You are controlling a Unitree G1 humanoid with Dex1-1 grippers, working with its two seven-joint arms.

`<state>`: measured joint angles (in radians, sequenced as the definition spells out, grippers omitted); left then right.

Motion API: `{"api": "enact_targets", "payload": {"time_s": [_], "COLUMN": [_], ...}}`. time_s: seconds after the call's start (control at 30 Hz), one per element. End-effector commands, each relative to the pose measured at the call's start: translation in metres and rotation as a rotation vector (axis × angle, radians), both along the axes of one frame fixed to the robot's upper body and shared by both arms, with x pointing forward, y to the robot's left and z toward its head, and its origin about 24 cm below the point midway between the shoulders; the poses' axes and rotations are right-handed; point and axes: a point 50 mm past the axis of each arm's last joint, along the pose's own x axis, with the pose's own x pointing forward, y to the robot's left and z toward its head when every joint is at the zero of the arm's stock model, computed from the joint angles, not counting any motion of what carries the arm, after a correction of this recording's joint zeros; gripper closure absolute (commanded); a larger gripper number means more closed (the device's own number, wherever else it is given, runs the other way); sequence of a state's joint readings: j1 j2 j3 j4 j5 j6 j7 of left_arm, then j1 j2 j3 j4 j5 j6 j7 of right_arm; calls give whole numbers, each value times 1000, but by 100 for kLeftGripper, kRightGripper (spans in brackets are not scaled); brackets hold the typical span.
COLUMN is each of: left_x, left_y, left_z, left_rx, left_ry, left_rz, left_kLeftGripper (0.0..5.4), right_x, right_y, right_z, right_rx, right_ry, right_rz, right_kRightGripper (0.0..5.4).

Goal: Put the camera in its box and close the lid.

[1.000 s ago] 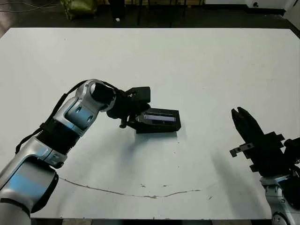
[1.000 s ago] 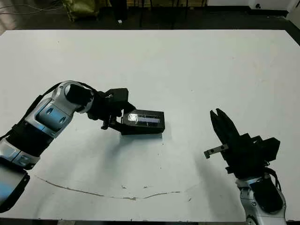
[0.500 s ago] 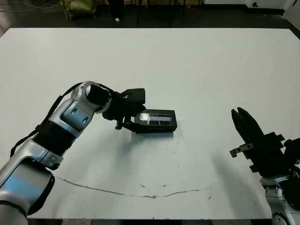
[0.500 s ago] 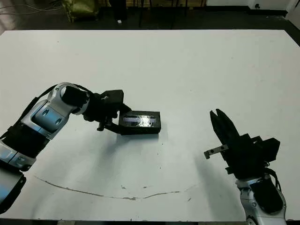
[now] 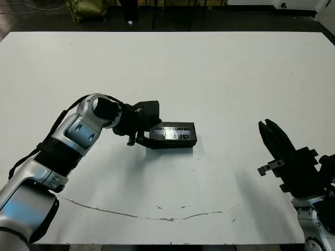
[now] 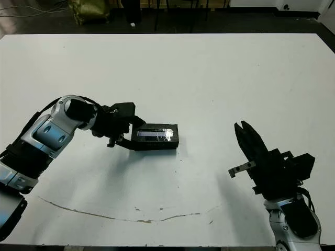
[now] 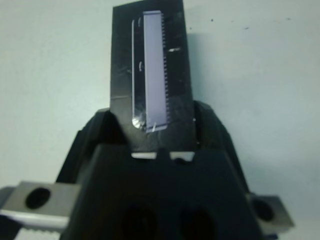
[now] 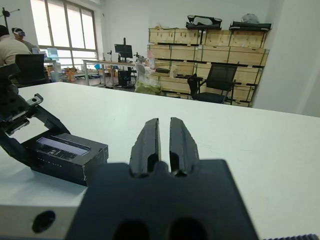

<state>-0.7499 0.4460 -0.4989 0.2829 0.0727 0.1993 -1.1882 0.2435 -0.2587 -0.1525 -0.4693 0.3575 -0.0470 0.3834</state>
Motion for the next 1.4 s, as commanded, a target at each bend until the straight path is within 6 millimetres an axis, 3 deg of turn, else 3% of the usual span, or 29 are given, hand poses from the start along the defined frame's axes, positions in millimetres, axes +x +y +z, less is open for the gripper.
{"api": "enact_targets", "payload": {"time_s": [0.03,0.4,0.73,0.97,1.2,1.4], "left_x": [-9,-14,-16,-13,-18,-29], "left_y": [13,11,13,17,49,81], "left_z": [-30,-44,-48,-33,-15,-9], "left_rx": [125,186,177,122,-4,167], "left_ry": [46,50,61,34,170,133], "left_rz": [25,62,88,72,111,76], "left_kLeftGripper": [243,2,2,2,2,2], "right_x": [-2,-5,-7,-8,-8,-6], "right_y": [-1,1,3,4,4,3], "right_z": [-3,-4,-4,-4,-4,-4], "right_rx": [2,15,16,9,14,12], "right_ry": [24,32,29,28,33,31], "right_rz": [-7,-17,-28,-33,-36,-31], "right_kRightGripper": [540,540,540,540,540,540]}}
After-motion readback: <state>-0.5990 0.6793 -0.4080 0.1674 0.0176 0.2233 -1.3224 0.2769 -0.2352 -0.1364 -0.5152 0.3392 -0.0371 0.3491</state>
